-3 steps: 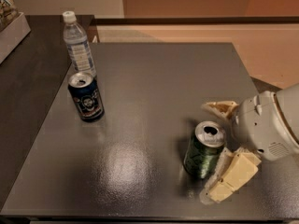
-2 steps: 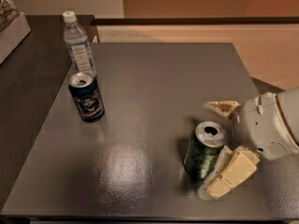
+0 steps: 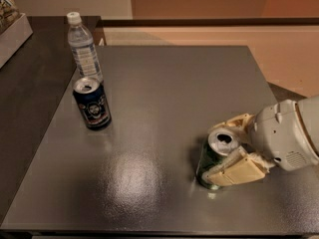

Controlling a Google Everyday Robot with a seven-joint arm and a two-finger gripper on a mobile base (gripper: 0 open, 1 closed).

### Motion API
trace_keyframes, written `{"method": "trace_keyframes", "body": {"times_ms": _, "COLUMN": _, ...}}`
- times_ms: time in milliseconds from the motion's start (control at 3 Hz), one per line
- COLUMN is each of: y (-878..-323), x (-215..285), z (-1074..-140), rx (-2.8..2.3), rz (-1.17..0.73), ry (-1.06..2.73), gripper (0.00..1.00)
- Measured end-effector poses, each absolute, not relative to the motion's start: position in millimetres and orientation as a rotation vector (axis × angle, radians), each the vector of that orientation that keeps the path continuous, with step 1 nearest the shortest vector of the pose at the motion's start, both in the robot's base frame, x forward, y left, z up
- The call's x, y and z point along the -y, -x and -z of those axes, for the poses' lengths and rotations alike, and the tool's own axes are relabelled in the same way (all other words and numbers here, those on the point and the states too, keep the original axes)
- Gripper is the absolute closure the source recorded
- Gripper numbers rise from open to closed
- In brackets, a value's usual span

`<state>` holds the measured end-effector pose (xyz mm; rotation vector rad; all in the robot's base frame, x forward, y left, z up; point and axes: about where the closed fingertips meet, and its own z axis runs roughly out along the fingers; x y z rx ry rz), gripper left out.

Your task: Knock green can over

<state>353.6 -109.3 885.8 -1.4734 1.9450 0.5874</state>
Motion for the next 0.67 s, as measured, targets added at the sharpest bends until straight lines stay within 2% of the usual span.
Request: {"method": "trace_keyframes", "body": {"times_ms": 667, "y": -368.0, "x": 110.2, "z": -910.9, "rx": -2.024, "rz": -0.510, "ry": 1.511, "gripper": 0.87}}
